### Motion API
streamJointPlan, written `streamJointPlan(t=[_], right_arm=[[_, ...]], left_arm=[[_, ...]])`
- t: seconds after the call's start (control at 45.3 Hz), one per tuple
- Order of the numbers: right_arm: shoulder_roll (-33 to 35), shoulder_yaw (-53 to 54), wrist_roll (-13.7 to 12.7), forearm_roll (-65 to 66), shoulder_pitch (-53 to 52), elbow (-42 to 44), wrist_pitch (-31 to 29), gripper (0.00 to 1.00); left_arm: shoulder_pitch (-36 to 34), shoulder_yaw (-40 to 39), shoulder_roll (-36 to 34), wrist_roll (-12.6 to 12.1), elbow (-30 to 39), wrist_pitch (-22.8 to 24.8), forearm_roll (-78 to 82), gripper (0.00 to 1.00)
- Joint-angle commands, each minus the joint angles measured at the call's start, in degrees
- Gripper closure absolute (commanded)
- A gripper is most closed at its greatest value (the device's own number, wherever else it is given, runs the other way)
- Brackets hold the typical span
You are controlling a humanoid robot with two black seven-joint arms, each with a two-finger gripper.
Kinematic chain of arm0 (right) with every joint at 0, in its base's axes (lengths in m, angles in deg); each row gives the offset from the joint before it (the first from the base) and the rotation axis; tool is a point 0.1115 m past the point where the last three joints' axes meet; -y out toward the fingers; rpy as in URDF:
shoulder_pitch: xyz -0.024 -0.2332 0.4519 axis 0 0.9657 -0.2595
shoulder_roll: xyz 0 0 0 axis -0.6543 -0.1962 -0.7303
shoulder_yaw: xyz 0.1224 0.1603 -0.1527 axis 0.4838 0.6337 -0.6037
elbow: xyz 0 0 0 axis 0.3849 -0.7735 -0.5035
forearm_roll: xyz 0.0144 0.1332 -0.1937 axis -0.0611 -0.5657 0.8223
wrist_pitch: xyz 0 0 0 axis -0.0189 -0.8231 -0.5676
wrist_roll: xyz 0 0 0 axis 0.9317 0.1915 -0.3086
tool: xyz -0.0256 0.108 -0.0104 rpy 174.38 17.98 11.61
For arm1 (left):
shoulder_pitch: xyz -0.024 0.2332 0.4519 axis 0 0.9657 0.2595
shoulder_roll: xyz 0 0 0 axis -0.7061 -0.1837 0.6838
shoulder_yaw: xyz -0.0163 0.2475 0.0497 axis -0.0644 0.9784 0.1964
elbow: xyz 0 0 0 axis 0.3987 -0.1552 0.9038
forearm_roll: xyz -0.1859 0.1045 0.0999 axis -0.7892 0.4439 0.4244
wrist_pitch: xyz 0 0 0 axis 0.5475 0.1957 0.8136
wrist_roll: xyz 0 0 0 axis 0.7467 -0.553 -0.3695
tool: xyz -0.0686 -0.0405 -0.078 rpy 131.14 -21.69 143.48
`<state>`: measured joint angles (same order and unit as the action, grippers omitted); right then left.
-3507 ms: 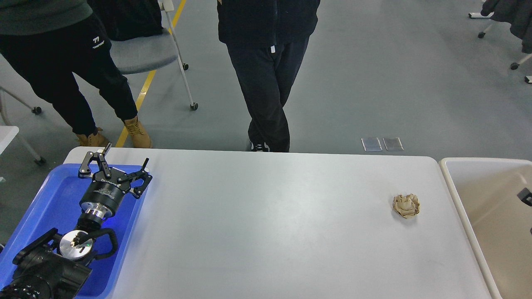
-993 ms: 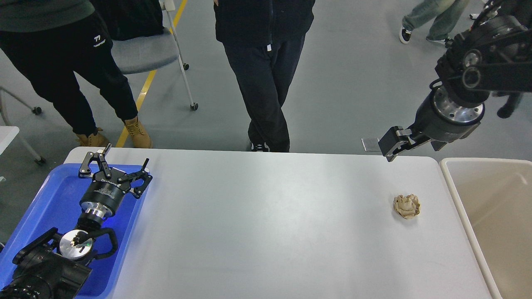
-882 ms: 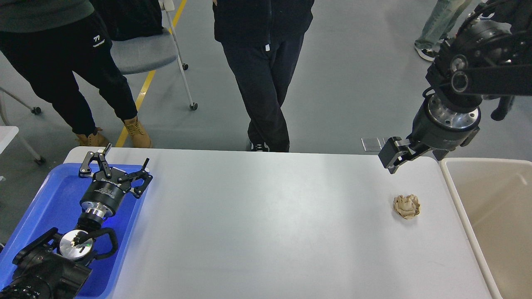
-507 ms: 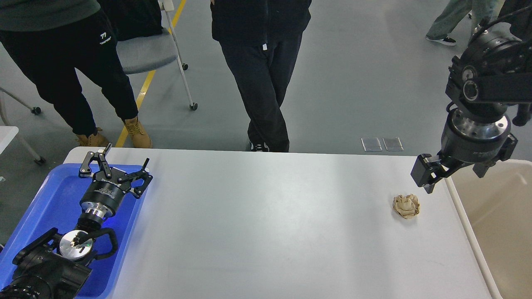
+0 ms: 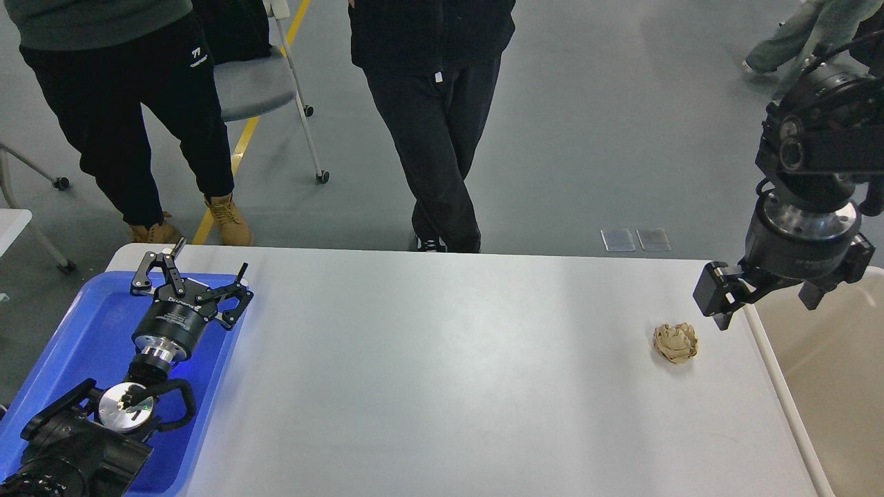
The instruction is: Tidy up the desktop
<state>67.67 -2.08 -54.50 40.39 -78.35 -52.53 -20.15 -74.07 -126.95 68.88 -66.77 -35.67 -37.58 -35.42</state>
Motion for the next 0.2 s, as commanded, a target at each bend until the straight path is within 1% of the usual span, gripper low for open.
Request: streamJointPlan(t=[0.0, 0.176], right_arm=[[4.27, -0.35, -0.01, -1.07, -0.57, 0.19, -0.08, 0.00], [6.29, -0.35, -0.01, -1.15, -0.57, 0.19, -0.08, 0.00]], left_arm=[[-0.01, 0.00, 0.00, 0.01, 0.00, 0.00, -0.01, 0.00], [-0.01, 0.00, 0.00, 0.01, 0.00, 0.00, -0.01, 0.00]])
